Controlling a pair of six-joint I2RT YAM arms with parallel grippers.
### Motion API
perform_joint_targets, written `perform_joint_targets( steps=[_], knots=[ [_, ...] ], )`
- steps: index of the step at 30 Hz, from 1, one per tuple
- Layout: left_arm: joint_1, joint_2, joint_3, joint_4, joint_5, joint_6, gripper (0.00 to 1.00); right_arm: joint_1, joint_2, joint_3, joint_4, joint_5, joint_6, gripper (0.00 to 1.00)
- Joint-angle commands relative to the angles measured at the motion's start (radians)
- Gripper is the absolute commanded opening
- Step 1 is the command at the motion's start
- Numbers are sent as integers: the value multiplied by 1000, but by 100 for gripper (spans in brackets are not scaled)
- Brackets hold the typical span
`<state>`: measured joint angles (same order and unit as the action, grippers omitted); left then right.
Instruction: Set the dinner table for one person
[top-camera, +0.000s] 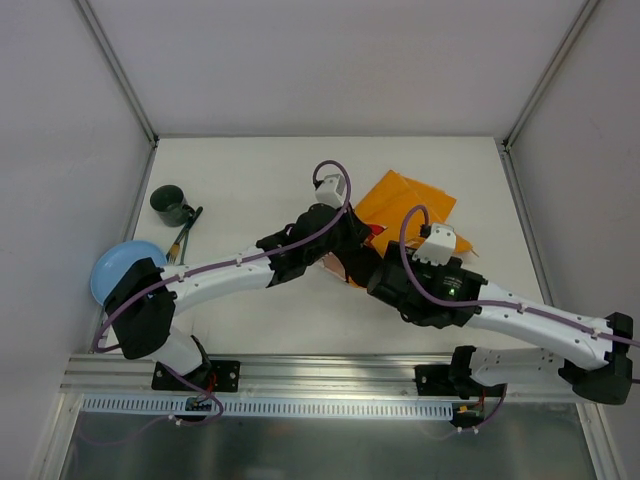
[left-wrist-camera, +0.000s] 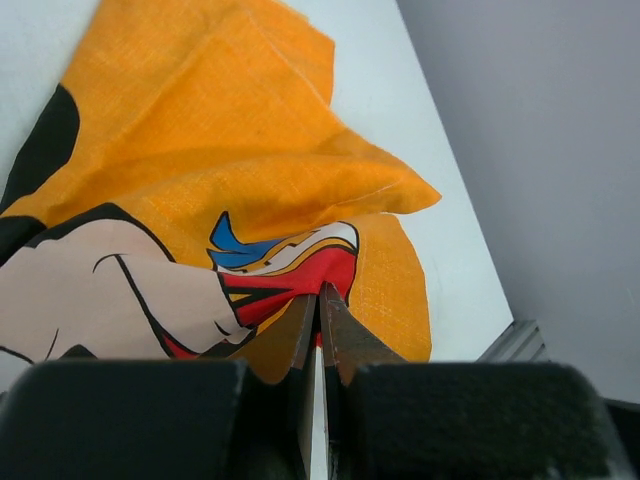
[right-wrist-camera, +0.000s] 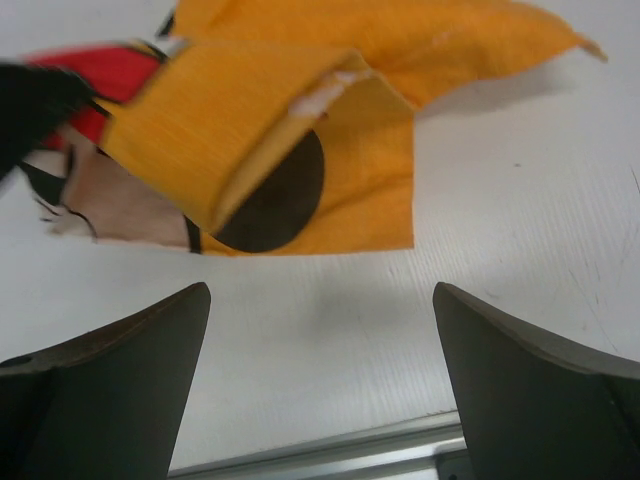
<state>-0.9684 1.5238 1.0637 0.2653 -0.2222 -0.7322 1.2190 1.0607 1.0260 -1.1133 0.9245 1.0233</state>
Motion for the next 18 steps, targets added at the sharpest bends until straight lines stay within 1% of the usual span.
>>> perform_joint_targets(
  steps=[1, 3, 7, 9, 10, 11, 12, 13, 14, 15, 16, 17, 18],
  knots=[
    [-1, -33, -42, 22, -6, -13, 0, 5, 25, 117, -25, 123, -64, 99],
    [-1, -37, -57, 29, -6, -18, 0, 4, 45, 166, -25, 154, -77, 99],
    [-1, -50, -76, 38, -6, -22, 0, -19, 77, 195, -22, 172, -83, 99],
    [-1, -56, -77, 40, -5, -22, 0, -47, 78, 172, 33, 142, -72, 100],
    [-1, -57, -77, 40, -6, -24, 0, -65, 64, 108, 84, 114, -89, 99],
    [-1, -62, -77, 40, -8, -21, 0, -100, 36, 53, 260, 78, -156, 99],
    [-1, -63, -77, 41, -8, -18, 0, -119, 1, -16, 374, -6, -190, 99],
    [-1, -66, -79, 41, -9, -16, 0, -145, -81, -162, 465, -50, -201, 99],
    [-1, -73, -80, 41, -15, -13, 0, -207, -120, -231, 607, -143, -190, 99],
    [-1, -79, -84, 38, -19, -4, 0, -242, -157, -291, 668, -189, -183, 99],
    [-1, -83, -88, 37, -22, -3, 0, -277, -221, -399, 722, -232, -181, 99],
    [0, -91, -94, 38, -25, 8, 0, -341, -247, -447, 830, -310, -184, 99],
    [0, -94, -96, 37, -28, 14, 0, -366, -272, -489, 877, -340, -192, 100]
  ],
)
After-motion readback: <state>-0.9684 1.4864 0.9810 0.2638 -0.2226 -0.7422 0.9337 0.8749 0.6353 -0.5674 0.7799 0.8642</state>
